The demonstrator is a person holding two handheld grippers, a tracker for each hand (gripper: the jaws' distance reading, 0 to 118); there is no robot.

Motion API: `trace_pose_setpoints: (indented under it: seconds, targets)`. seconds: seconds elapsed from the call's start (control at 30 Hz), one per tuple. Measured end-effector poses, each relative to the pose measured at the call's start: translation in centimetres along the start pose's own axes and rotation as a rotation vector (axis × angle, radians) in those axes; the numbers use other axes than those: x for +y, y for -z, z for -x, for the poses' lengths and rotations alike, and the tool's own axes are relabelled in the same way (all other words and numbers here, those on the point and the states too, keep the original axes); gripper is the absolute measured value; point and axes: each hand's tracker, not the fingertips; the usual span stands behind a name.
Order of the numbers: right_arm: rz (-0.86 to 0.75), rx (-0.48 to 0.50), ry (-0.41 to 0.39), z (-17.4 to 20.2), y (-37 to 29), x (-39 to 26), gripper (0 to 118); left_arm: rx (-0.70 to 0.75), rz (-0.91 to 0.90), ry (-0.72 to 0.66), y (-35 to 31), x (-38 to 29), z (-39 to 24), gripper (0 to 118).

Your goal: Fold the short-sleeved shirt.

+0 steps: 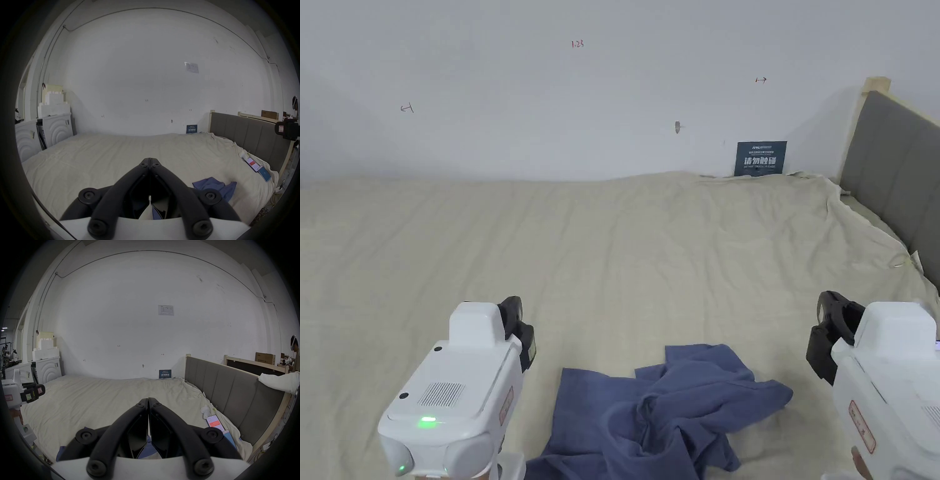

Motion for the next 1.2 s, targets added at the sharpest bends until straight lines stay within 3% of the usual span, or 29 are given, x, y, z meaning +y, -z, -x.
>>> trace_pose_setpoints:
  seconds: [0.37, 0.47, 0.57, 0.6, 0.63, 0.87, 0.93, 1.0, 1.07, 1.2]
  targets:
    - [0.036, -0.007, 0.016, 0.0, 0.7, -1.3, 0, -0.022, 0.517, -0.149, 2.0, -5.7, 2.8, 0]
    - [0.05, 0.0, 0.018, 0.2, 0.9, -1.7, 0, -0.015, 0.65, -0.147, 2.2, -8.4, 3.2, 21]
    - [0.067, 0.01, 0.016, 0.6, 1.1, -2.1, 0, 0.002, 0.729, -0.163, 2.2, -11.0, 3.5, 74]
    - [0.071, 0.014, 0.015, 0.8, 1.2, -2.2, 0, 0.009, 0.752, -0.166, 1.8, -11.4, 3.5, 88]
    - [0.074, 0.018, 0.014, 0.9, 1.3, -2.3, 0, 0.015, 0.772, -0.166, 1.7, -11.8, 3.4, 93]
    - [0.095, 0.039, 0.005, 1.6, 1.6, -2.8, 0, 0.063, 0.835, -0.151, 1.5, -14.7, 2.8, 93]
    - [0.099, 0.042, 0.005, 1.8, 1.6, -2.9, 0, 0.075, 0.852, -0.141, 1.5, -15.4, 2.3, 82]
    - [0.103, 0.046, 0.005, 1.9, 1.6, -3.1, 0, 0.066, 0.858, -0.126, 1.8, -16.2, 1.8, 79]
    - [0.11, 0.047, 0.004, 1.9, 1.8, -3.2, 0, 0.042, 0.869, -0.108, 2.1, -16.9, 1.1, 56]
    - [0.118, 0.046, 0.002, 2.0, 1.8, -3.4, 0, 0.057, 0.858, 0.018, 1.7, -17.2, -0.2, 46]
